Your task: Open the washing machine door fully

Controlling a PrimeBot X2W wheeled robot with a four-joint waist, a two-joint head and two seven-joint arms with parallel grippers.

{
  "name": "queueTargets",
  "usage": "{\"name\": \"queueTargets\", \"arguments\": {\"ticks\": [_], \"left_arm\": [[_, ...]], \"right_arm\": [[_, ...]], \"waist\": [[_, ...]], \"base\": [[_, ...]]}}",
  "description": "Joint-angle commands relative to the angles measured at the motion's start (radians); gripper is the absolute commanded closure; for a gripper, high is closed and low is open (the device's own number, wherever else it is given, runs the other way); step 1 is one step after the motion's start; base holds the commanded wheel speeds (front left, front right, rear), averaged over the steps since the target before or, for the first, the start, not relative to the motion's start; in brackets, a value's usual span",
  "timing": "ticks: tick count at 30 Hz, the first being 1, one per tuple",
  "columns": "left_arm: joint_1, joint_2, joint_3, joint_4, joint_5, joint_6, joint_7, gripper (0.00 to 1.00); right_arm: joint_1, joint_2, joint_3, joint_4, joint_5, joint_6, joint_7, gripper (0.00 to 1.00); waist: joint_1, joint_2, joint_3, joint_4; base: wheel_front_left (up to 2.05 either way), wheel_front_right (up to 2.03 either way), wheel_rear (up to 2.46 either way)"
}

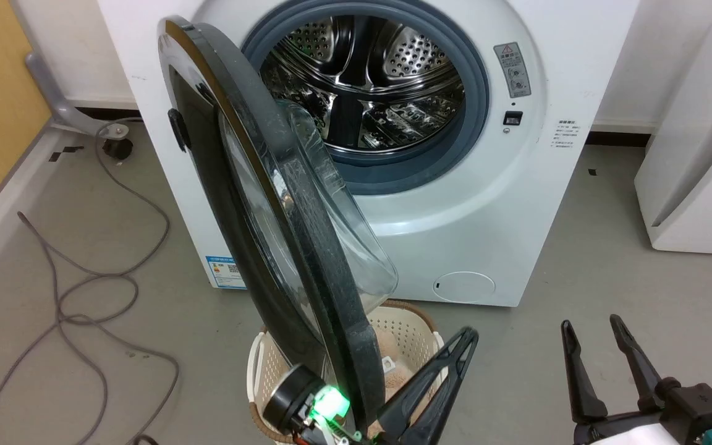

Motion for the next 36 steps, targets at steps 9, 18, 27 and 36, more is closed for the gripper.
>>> {"name": "queueTargets", "arguments": {"ticks": [9, 18, 27, 36], "left_arm": [[0.017, 0.001, 0.014, 0.118, -0.026, 0.016, -0.004, 1.00], [0.026, -0.006, 0.083, 0.219, -0.070, 0.041, -0.004, 1.00], [0.027, -0.011, 0.133, 0.269, -0.084, 0.034, -0.004, 1.00], [0.074, 0.007, 0.137, 0.219, -0.051, 0.032, -0.004, 1.00]], "right_arm": [[-0.004, 0.005, 0.002, 0.010, 0.000, 0.001, -0.004, 0.00], [-0.010, 0.005, 0.000, 0.024, 0.001, 0.001, -0.004, 0.00], [-0.011, 0.005, -0.003, 0.029, -0.001, 0.001, -0.004, 0.00], [0.000, 0.005, 0.002, 0.035, 0.008, 0.001, -0.004, 0.00]], "waist": [[0.0000, 0.0000, 0.011, 0.000], [0.0000, 0.0000, 0.015, 0.003], [0.0000, 0.0000, 0.019, 0.021], [0.0000, 0.0000, 0.011, 0.062]], "base": [[0.00, 0.00, 0.00], [0.00, 0.00, 0.00], [0.00, 0.00, 0.00], [0.00, 0.00, 0.00]]}}
